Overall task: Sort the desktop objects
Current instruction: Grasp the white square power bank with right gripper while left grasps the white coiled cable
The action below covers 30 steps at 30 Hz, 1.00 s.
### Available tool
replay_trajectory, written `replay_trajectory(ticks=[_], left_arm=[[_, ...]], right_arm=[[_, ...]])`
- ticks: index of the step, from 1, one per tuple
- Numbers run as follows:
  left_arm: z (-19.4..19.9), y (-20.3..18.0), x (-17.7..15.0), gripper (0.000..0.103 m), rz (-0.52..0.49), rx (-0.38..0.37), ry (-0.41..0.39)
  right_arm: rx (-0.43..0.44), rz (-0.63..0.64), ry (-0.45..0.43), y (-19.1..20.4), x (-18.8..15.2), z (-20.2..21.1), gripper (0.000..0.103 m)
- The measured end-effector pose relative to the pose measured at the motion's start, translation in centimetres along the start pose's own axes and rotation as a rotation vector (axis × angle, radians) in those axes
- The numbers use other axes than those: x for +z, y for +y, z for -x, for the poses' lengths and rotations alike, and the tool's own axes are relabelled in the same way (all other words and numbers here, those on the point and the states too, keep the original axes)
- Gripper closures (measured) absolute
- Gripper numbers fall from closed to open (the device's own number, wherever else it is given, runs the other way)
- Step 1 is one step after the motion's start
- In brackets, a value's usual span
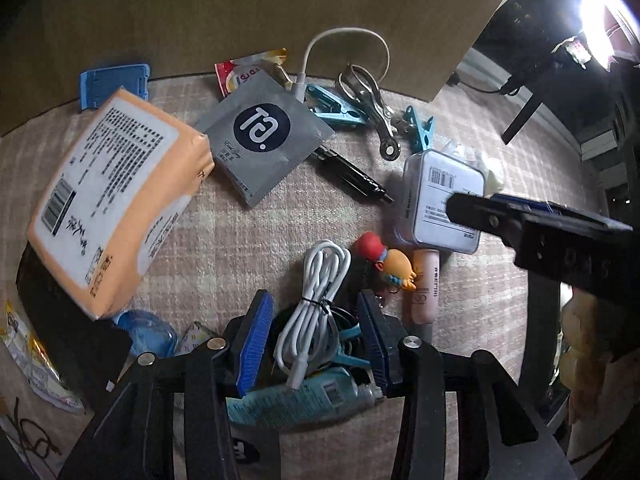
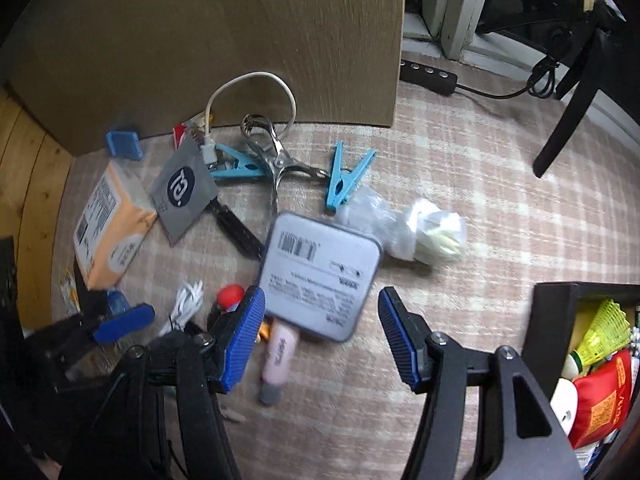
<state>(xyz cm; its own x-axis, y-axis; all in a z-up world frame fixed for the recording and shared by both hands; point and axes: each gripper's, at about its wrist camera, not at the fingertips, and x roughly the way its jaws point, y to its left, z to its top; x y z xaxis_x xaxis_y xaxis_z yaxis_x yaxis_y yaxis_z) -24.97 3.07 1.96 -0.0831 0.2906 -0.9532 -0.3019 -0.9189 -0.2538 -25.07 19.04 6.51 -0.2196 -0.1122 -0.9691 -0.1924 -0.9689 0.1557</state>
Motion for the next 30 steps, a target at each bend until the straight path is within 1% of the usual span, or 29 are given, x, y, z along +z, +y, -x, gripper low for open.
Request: replay_trajectory(ticks=[2, 5, 7, 8, 10, 12, 14, 16, 18, 20, 22, 27, 30], left_arm=[[-0.4, 0.2, 0.2, 0.069, 0.006, 0.003, 0.008], [-1.1, 0.2, 0.3, 0.074, -0.003, 0.022, 0.019], [-1.4, 0.3, 0.2, 0.074, 0.002, 0.028, 0.027], [-1.5, 0.4, 0.2, 0.072, 0.003, 0.027, 0.026], [-1.6, 0.6, 0.2, 0.072, 0.005, 0.023, 0.022], [-1.4, 0.8, 0.1, 0.072, 0.005, 0.020, 0.022], [-1.5, 0.8, 0.2, 0.072, -0.001, 0.033, 0.018], [-1.7, 0.9, 0.2, 0.073, 0.003, 0.035, 0.018], [-1.7, 1.1, 0.1, 0.078, 0.015, 0.020, 0.018], [-1.7, 1.2, -0.3, 0.081, 0.034, 0.014, 0.007], [-1.6, 1.6, -0.5, 0.082, 0.060, -0.001, -0.003], [-1.1, 2.8, -1.0, 0.083, 0.139, -0.048, -0.021], [-0.7, 3.8, -1.1, 0.084, 0.175, -0.050, -0.034]], right_arm=[[-0.003, -0.011, 0.007, 0.3, 0.5, -0.5, 0.043], [-0.023, -0.013, 0.002, 1.1, 1.2, -0.9, 0.037], [-0.045, 0.004, 0.000, 1.6, 1.4, -1.2, 0.034], [-0.069, 0.020, 0.000, 2.0, 1.4, -1.3, 0.034], [-0.109, 0.044, -0.007, 2.2, 1.3, -1.4, 0.034], [-0.132, 0.047, 0.018, 1.8, 1.2, -1.9, 0.034], [-0.103, 0.026, 0.037, 1.1, 0.9, -2.2, 0.034], [-0.086, 0.013, 0.035, 0.9, 0.9, -2.2, 0.034], [-0.079, 0.025, 0.031, 1.2, 0.7, -2.3, 0.034], [-0.068, 0.041, 0.033, 1.6, 0.5, -2.5, 0.033], [-0.072, 0.043, 0.023, 1.7, 0.5, -2.4, 0.032], [-0.066, 0.038, 0.032, 1.6, 0.3, -2.3, 0.031], [-0.047, 0.028, 0.021, 1.3, 0.2, -2.1, 0.032]])
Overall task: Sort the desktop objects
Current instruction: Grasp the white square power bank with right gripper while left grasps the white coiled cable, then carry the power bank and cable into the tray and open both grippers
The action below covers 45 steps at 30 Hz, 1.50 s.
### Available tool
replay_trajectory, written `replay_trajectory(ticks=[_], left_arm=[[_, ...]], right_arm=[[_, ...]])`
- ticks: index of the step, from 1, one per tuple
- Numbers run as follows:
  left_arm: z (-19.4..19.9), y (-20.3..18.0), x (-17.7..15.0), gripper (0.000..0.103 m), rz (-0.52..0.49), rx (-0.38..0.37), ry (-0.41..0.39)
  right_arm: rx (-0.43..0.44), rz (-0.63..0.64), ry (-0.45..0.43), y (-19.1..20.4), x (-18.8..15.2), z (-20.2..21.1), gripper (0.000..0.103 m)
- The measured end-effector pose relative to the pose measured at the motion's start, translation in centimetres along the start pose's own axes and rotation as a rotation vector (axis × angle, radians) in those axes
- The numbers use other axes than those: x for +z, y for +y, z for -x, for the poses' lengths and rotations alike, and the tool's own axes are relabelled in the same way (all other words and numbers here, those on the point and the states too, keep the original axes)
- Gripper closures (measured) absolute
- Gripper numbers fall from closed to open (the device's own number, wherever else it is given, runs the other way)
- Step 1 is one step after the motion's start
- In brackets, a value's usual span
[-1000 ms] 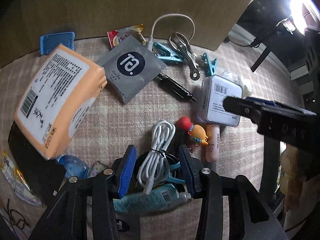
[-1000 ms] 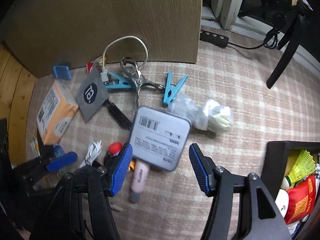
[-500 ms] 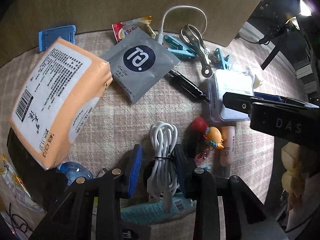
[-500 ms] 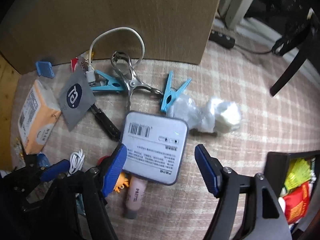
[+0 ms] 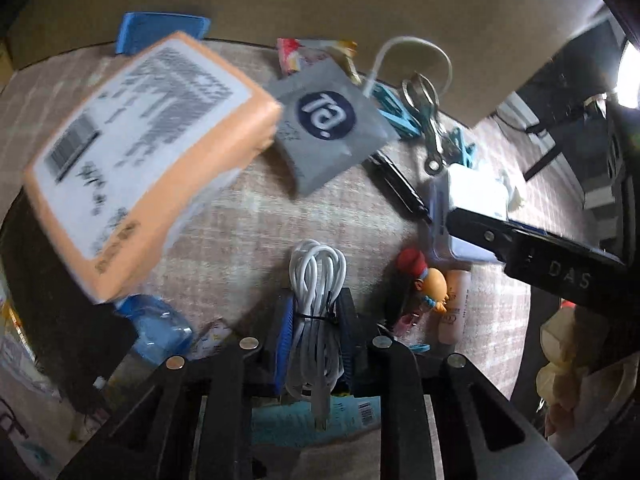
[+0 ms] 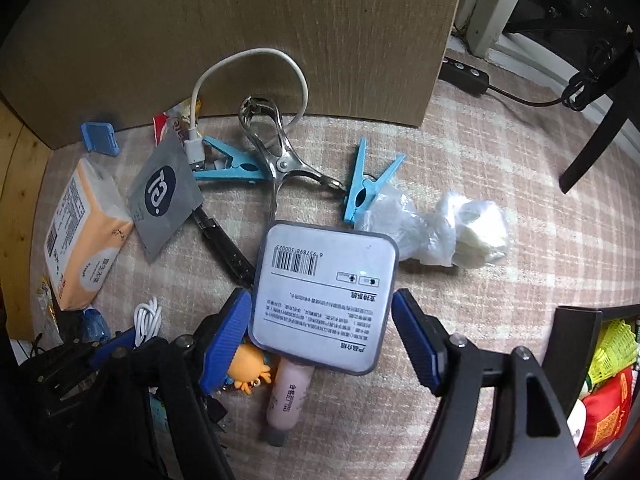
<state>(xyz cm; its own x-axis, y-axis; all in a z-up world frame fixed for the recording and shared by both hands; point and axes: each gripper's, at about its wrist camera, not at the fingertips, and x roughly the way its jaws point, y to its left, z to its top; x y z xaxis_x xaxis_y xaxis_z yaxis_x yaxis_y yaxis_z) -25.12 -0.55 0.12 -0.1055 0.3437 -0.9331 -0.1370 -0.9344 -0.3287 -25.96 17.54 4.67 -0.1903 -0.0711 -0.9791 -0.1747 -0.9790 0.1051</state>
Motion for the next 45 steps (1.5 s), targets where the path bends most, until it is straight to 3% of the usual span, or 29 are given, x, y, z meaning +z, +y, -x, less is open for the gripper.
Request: replay_trajectory(ticks=[4, 12, 13, 14, 17, 18, 20, 21, 22, 24, 29, 36, 40, 42, 45], left_arm=[[1.5, 1.4, -0.5, 0.085, 0.039, -0.001, -0.033], [3.8, 0.4, -1.5, 0.086, 0.032, -0.015, -0.085], [4.0, 0.2, -1.6, 0.086, 0.032, -0.028, -0.087], [4.0, -0.2, -1.4, 0.086, 0.027, -0.032, -0.093], [4.0, -0.9, -1.8, 0.086, 0.008, -0.010, -0.090], [4.0, -0.7, -2.0, 0.086, 0.012, -0.011, -0.090], [3.7, -1.1, -2.0, 0.086, 0.027, -0.022, -0.093], [4.4, -0.6, -2.5, 0.086, 0.027, -0.022, -0.093], [4.5, -0.7, -2.5, 0.086, 0.025, -0.018, -0.093], [4.7, -0.7, -2.6, 0.086, 0.021, -0.012, -0.093], [4.8, -0.7, -2.6, 0.086, 0.017, -0.022, -0.093], [4.6, 0.2, -2.5, 0.086, 0.034, -0.057, -0.091], [4.8, 0.1, -2.5, 0.086, 0.028, -0.065, -0.095], [4.9, 0.0, -2.5, 0.086, 0.024, -0.073, -0.096], [5.3, -0.2, -3.0, 0.086, 0.015, -0.080, -0.100]], right_arm=[[0.085, -0.047, -0.001, -1.1, -0.6, 0.5, 0.034], [0.124, -0.069, -0.042, -3.6, -3.0, 3.1, 0.036], [0.121, -0.068, -0.050, -3.8, -3.6, 3.5, 0.084], [0.100, -0.066, -0.073, -4.2, -4.1, 4.2, 0.101], [0.137, -0.091, -0.046, -5.4, -5.6, 5.0, 0.100], [0.132, -0.082, -0.028, -5.3, -4.0, 4.8, 0.099], [0.135, -0.094, -0.016, -5.4, -4.2, 4.8, 0.088], [0.151, -0.114, -0.025, -5.5, -4.3, 5.1, 0.074], [0.166, -0.124, -0.040, -5.3, -4.4, 5.7, 0.050], [0.158, -0.112, -0.064, -4.2, -4.0, 6.2, 0.026], [0.069, 0.016, -0.019, 1.1, -1.3, 4.4, 0.026], [-0.085, 0.116, 0.068, 3.1, -0.5, 0.9, 0.026], [-0.085, 0.113, 0.076, 2.2, -1.0, 0.3, 0.029], [-0.050, 0.066, 0.107, 0.8, -1.3, -0.3, 0.031], [0.000, -0.003, 0.080, -0.8, -1.7, 0.0, 0.031]])
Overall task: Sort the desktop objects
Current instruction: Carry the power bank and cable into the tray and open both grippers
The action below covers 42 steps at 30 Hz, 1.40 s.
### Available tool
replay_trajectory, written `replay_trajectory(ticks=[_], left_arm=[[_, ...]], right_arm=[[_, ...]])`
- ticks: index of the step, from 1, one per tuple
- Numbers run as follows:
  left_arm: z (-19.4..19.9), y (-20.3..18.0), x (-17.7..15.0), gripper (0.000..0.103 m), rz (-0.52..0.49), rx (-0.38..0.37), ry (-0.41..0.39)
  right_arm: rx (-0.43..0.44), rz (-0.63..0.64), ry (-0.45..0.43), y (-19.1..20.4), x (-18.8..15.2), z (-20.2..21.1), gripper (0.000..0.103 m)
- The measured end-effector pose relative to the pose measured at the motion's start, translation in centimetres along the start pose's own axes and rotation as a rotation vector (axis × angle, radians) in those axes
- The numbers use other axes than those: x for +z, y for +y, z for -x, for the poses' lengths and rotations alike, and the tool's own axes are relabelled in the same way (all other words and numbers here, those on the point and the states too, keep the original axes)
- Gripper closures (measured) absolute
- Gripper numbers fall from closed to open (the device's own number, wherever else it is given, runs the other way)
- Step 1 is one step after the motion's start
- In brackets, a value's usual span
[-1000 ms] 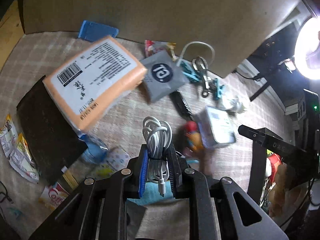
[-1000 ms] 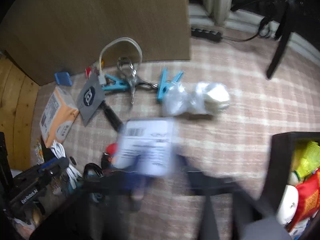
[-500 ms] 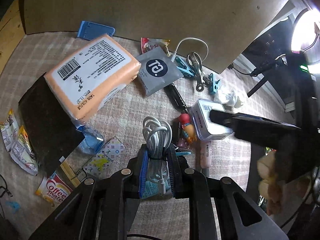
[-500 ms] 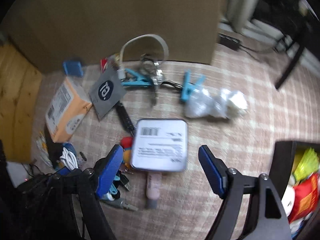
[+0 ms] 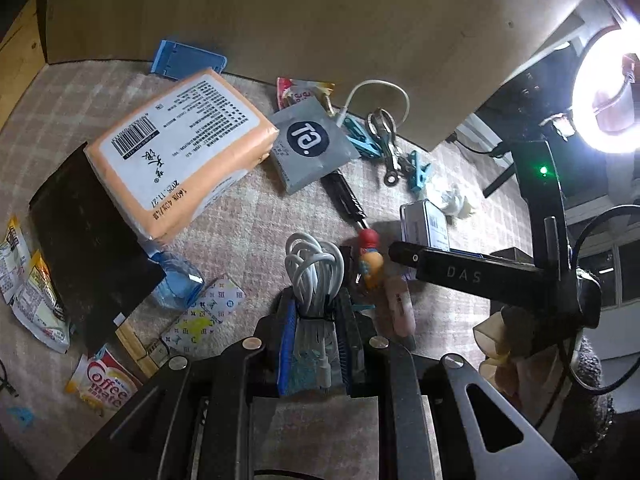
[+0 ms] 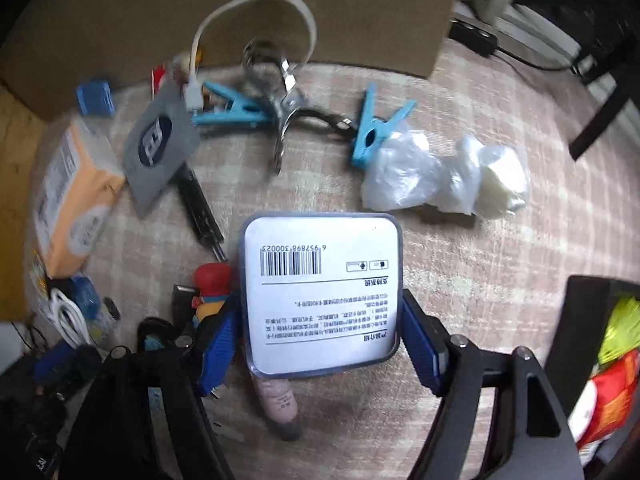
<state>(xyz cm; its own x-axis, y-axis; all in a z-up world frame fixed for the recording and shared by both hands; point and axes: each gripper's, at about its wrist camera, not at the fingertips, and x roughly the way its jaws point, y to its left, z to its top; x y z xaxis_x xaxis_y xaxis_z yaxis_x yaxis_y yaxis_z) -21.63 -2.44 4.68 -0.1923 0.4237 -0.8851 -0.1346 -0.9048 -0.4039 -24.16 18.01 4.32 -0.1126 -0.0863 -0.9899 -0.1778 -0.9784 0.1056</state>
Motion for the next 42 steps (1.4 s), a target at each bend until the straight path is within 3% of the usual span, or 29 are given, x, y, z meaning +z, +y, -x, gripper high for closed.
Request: replay_trajectory(ticks=[6, 12, 16, 19, 29, 33, 42], left_arm=[[1.9, -1.2, -1.0, 0.086, -0.033, -0.020, -0.014], [3.4, -4.4, -3.0, 0.086, -0.081, -0.051, -0.013], [3.6, -8.9, -5.5, 0.086, -0.155, -0.060, -0.001], [3.5, -12.8, -7.5, 0.086, -0.198, -0.085, 0.007], [-1.2, -27.1, -16.0, 0.086, -0.343, -0.187, 0.124], [-3.5, -30.5, -19.1, 0.086, -0.370, -0.198, 0.173], [-5.7, -34.0, -22.2, 0.085, -0.407, -0.087, 0.174]], right_arm=[[0.008, -0.025, -0.065, -1.3, -2.4, 2.7, 0.031], [0.020, -0.033, -0.159, -4.2, -7.4, 8.0, 0.031], [0.006, -0.036, -0.215, -7.6, -11.8, 10.6, 0.031], [0.026, -0.061, -0.233, -9.1, -13.9, 10.4, 0.031], [-0.052, -0.161, -0.232, -23.3, -24.3, 11.6, 0.031], [-0.093, -0.188, -0.219, -28.2, -27.5, 11.8, 0.031], [-0.120, -0.208, -0.188, -34.6, -31.8, 11.4, 0.031]])
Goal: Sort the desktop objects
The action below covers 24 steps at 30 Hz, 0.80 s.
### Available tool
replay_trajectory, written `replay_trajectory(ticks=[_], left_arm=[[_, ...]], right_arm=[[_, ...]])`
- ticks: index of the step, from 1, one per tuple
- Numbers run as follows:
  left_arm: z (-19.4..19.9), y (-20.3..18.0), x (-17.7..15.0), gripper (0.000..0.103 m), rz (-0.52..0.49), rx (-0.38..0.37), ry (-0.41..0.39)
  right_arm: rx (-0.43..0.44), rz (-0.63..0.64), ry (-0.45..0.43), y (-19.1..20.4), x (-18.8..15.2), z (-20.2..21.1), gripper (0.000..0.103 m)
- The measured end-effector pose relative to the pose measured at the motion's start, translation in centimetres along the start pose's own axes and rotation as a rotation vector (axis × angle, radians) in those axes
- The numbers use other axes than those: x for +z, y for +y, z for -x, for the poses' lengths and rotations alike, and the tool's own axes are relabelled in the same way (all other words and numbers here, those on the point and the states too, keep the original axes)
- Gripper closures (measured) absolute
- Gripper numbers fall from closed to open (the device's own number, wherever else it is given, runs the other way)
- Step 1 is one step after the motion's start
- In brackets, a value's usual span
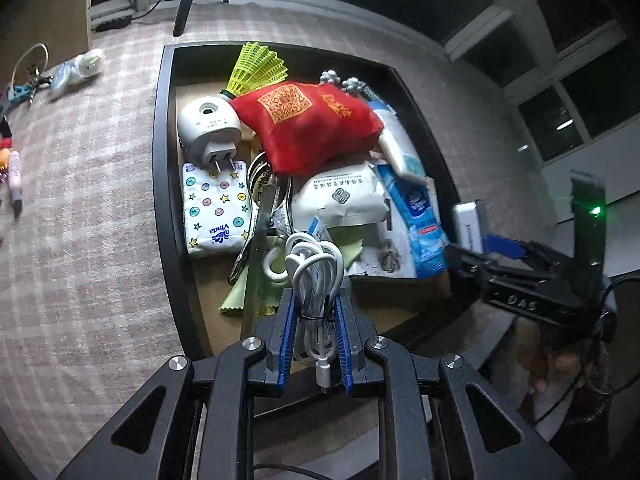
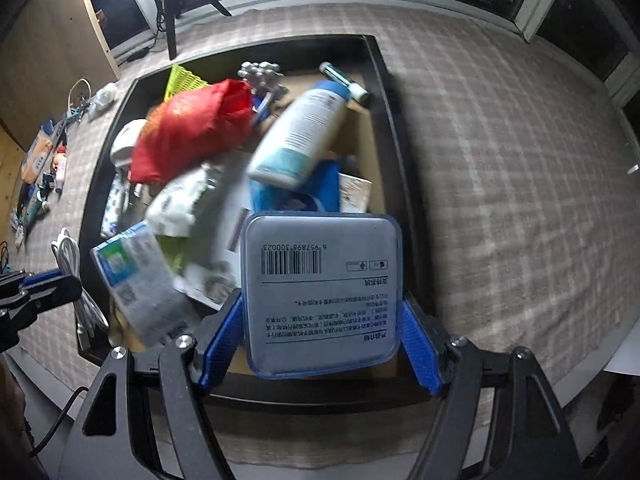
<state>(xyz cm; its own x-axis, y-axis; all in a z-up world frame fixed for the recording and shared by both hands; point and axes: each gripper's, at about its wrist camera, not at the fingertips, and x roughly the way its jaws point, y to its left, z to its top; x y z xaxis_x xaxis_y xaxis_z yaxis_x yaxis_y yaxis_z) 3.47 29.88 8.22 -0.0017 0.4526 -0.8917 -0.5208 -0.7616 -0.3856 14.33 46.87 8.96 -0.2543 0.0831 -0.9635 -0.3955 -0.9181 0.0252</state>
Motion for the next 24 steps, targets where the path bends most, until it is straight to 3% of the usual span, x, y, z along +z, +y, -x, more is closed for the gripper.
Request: replay_trajectory(ticks=[2, 4, 8, 13, 24], left_arm=[[0.1, -0.2, -0.1, 0.066, 0.013, 0.047, -0.017], [0.6, -0.3, -0.3, 0.062, 0.011, 0.075, -0.043], [2.1, -1.2, -0.8, 0.062, -0.005, 0.150, -0.096], [3.5, -1.5, -1.3, 0.062, 0.012, 0.191, -0.140], [6.1, 0.9, -2.3, 0.050, 0.043, 0.220, -0.206]], right_arm=[[-0.003, 0.000, -0.004, -0.6, 0.0, 0.0, 0.031], [-0.004, 0.000, -0.003, -0.8, -0.1, 0.1, 0.031], [0.019, 0.005, -0.021, -0.7, -0.3, 0.4, 0.030], [0.051, 0.018, -0.064, 0.0, -0.3, 1.5, 0.030], [0.091, 0.089, -0.135, 5.0, -0.4, 3.3, 0.030]])
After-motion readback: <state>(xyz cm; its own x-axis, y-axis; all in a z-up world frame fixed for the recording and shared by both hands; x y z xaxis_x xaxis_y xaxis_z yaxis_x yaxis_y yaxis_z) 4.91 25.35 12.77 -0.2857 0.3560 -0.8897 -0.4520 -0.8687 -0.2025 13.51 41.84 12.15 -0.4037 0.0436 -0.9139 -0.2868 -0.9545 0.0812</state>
